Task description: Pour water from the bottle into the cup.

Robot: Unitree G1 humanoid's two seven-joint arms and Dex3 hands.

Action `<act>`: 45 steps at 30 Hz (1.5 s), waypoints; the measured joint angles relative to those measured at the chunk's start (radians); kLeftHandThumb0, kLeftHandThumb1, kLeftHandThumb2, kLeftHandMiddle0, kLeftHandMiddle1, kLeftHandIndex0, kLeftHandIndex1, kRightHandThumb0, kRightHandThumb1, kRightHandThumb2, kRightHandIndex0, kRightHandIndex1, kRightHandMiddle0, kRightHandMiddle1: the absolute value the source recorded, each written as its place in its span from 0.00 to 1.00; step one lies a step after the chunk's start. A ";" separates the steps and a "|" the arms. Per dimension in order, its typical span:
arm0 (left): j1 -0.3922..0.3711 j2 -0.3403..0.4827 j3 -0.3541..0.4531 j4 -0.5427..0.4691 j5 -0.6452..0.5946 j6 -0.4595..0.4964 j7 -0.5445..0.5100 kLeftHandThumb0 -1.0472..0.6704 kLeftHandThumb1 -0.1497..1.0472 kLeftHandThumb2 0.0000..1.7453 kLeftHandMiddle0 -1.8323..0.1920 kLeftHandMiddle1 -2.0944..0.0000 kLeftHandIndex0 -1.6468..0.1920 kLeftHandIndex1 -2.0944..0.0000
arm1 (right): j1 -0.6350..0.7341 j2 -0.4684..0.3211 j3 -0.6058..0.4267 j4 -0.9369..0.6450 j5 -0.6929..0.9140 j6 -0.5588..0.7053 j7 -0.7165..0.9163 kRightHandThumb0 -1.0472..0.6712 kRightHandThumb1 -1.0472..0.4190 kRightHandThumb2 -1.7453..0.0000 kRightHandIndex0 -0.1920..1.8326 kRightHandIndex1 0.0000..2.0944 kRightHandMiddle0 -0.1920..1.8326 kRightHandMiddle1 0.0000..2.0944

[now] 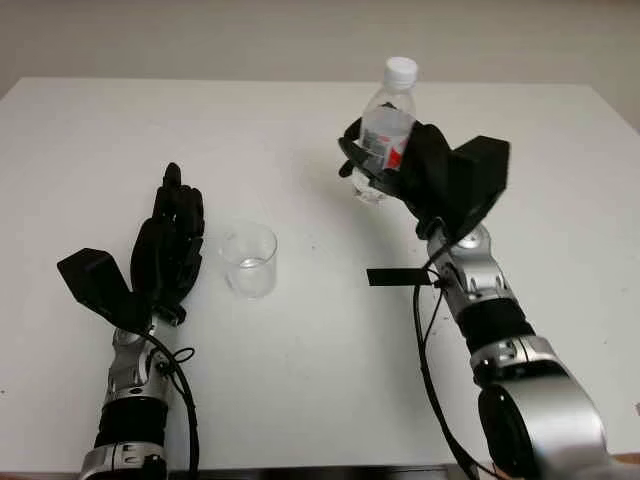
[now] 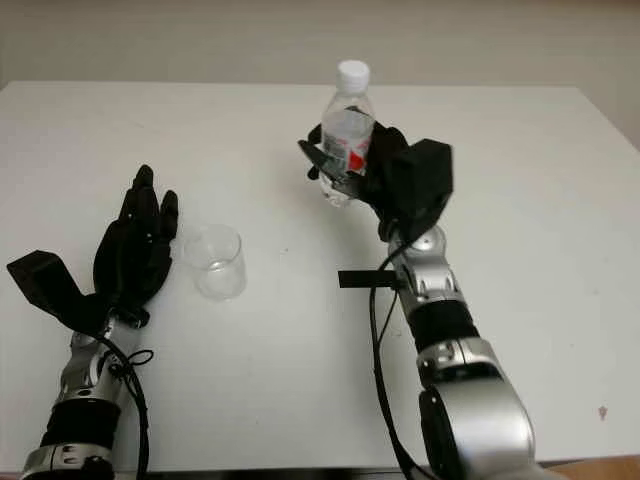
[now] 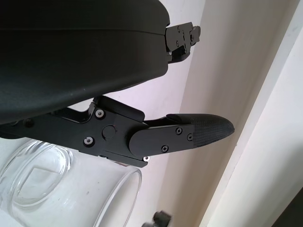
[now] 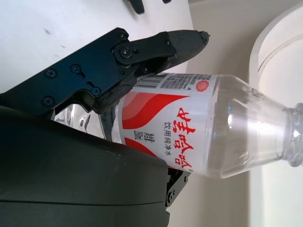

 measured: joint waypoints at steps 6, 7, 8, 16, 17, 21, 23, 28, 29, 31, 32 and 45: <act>0.000 0.002 -0.004 -0.001 0.001 0.006 -0.008 0.18 1.00 0.29 0.98 0.97 0.98 0.97 | 0.128 -0.010 -0.044 -0.273 0.043 0.266 -0.004 0.37 0.00 0.77 0.79 1.00 0.60 1.00; 0.000 0.002 -0.005 -0.002 0.001 0.008 -0.008 0.18 1.00 0.30 0.98 0.97 0.98 0.97 | 0.142 -0.012 -0.047 -0.307 0.043 0.292 -0.004 0.37 0.00 0.77 0.78 1.00 0.60 1.00; 0.001 0.002 -0.006 -0.003 0.001 0.010 -0.007 0.18 1.00 0.30 0.98 0.97 0.98 0.97 | 0.155 -0.014 -0.050 -0.336 0.044 0.311 -0.004 0.37 0.00 0.77 0.78 1.00 0.60 1.00; 0.017 0.002 -0.015 -0.026 0.001 0.017 -0.006 0.18 1.00 0.30 0.99 0.98 0.98 0.97 | 0.234 -0.042 -0.045 -0.474 -0.002 0.341 0.012 0.38 0.00 0.75 0.70 1.00 0.56 1.00; 0.018 0.002 -0.015 -0.028 0.001 0.018 -0.006 0.17 1.00 0.30 0.99 0.97 0.98 0.97 | 0.240 -0.043 -0.043 -0.480 -0.007 0.341 0.014 0.38 0.00 0.75 0.70 1.00 0.56 1.00; 0.020 0.002 -0.015 -0.030 0.000 0.021 -0.006 0.17 1.00 0.29 0.99 0.98 0.98 0.97 | 0.260 -0.043 -0.038 -0.497 -0.028 0.335 0.027 0.39 0.00 0.74 0.73 1.00 0.56 1.00; 0.021 0.002 -0.015 -0.032 -0.001 0.022 -0.005 0.17 1.00 0.29 0.99 0.97 0.98 0.97 | 0.266 -0.043 -0.036 -0.497 -0.042 0.322 0.029 0.39 0.00 0.74 0.74 1.00 0.56 1.00; 0.026 0.002 -0.015 -0.040 -0.001 0.027 0.001 0.17 1.00 0.30 0.98 0.97 0.98 0.97 | 0.274 -0.040 -0.029 -0.490 -0.071 0.293 0.033 0.39 0.00 0.73 0.77 1.00 0.59 1.00; 0.027 0.002 -0.015 -0.041 -0.001 0.028 0.002 0.17 1.00 0.29 0.98 0.97 0.98 0.97 | 0.275 -0.037 -0.028 -0.485 -0.072 0.293 0.033 0.39 0.00 0.73 0.78 1.00 0.60 1.00; 0.028 0.002 -0.015 -0.044 -0.001 0.030 0.002 0.17 1.00 0.29 0.98 0.97 0.98 0.97 | 0.278 -0.033 -0.022 -0.475 -0.074 0.293 0.035 0.39 0.00 0.73 0.78 1.00 0.61 1.00; 0.030 0.002 -0.015 -0.048 -0.001 0.034 0.004 0.17 1.00 0.28 0.98 0.97 0.98 0.97 | 0.281 -0.030 -0.018 -0.469 -0.077 0.291 0.035 0.38 0.00 0.73 0.80 1.00 0.63 1.00; 0.040 0.007 -0.008 -0.072 -0.011 0.059 0.012 0.19 1.00 0.29 0.99 0.97 0.99 0.98 | 0.324 0.017 -0.004 -0.428 -0.081 0.244 0.021 0.37 0.00 0.74 0.83 1.00 0.64 1.00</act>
